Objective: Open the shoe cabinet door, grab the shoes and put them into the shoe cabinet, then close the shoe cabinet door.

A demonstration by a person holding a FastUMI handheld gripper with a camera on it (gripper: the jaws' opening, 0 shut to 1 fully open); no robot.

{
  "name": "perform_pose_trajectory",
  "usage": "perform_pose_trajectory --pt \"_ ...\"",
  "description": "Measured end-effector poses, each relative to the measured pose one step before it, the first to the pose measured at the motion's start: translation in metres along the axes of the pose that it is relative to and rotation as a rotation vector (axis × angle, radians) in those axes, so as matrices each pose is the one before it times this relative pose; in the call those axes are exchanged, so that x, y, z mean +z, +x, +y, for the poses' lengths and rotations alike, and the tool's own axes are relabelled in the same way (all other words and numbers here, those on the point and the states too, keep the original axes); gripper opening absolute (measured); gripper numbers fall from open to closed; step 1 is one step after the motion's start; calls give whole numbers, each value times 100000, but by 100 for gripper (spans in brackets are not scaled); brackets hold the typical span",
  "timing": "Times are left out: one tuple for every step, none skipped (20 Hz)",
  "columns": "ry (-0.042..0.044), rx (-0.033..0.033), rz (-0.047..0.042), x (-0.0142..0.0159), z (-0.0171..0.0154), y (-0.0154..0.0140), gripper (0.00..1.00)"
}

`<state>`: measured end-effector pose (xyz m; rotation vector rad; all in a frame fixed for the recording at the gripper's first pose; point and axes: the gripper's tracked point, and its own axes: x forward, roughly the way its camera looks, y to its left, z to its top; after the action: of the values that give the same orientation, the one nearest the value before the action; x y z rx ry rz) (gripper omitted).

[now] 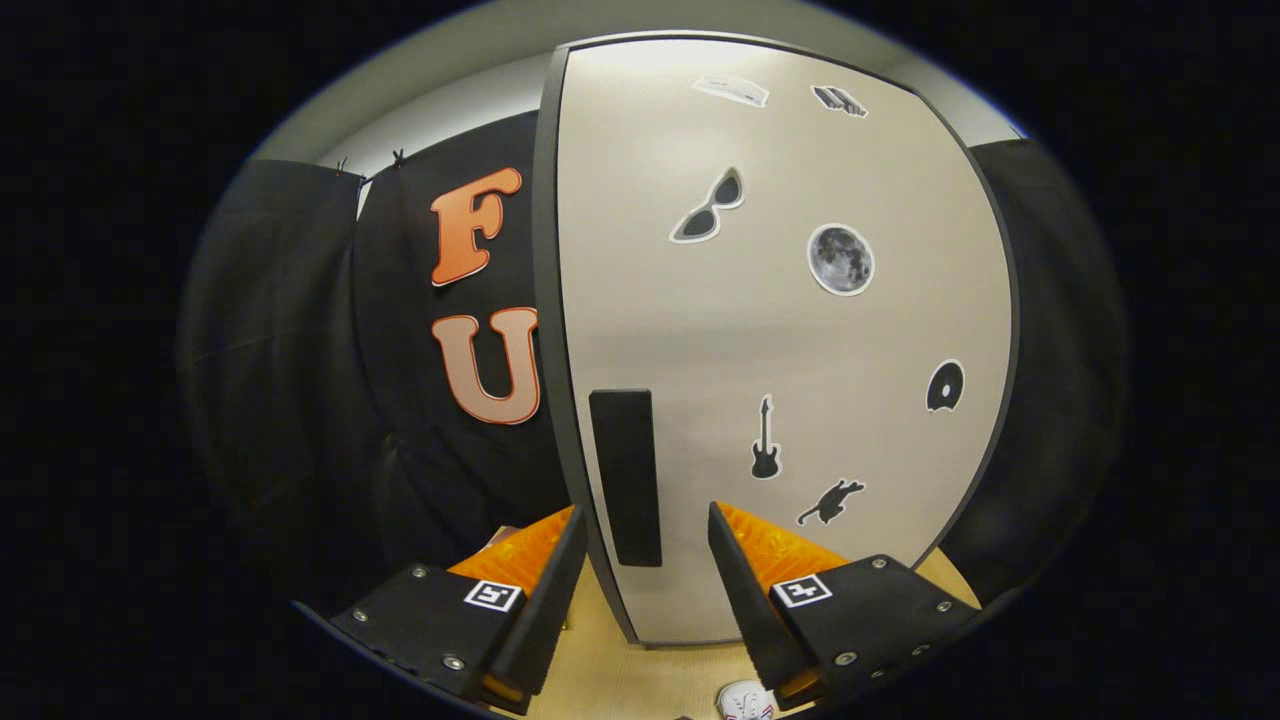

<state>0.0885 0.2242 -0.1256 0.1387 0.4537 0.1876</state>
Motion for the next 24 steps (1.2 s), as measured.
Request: perform_pose_trajectory --pt "121 -1203 251 -53 109 566 75" --pt "187 -1006 324 -17 150 416 72" --pt "228 -1076 257 -57 75 552 71" --pt "278 -1537 -157 31 -27 569 68" --pt "258 -1125 469 -80 20 438 66" --pt "778 -673 482 -142 92 414 61" --pt "1198 -561 567 -249 117 383 58" --pt "1602 -11 1004 -276 224 389 51" --pt "1149 -327 1472 -360 143 233 47" --pt "171 -808 -910 109 4 136 40" --pt "-1044 -848 -471 1 -22 16 39" --pt "-1431 -891 -1237 125 3 -76 38" --pt "-1525 -658 -775 -56 17 38 37" --pt "-782 -252 -660 98 -32 23 34" --pt "270 60 107 -99 8 -1 32" --pt "898 126 425 -10 12 -96 27" --pt "-29 197 572 -68 18 -22 25" --pt "-537 290 128 17 14 -72 22" --pt "-501 565 251 -77 -42 -186 20" --pt "343 710 152 -98 -29 -353 19" --pt "-472 1036 -36 4 6 -410 18" --pt "-707 1437 8 -44 -87 -526 18" --pt "224 1561 272 -100 107 -581 18" --pt "422 1494 264 -37 113 -64 18"
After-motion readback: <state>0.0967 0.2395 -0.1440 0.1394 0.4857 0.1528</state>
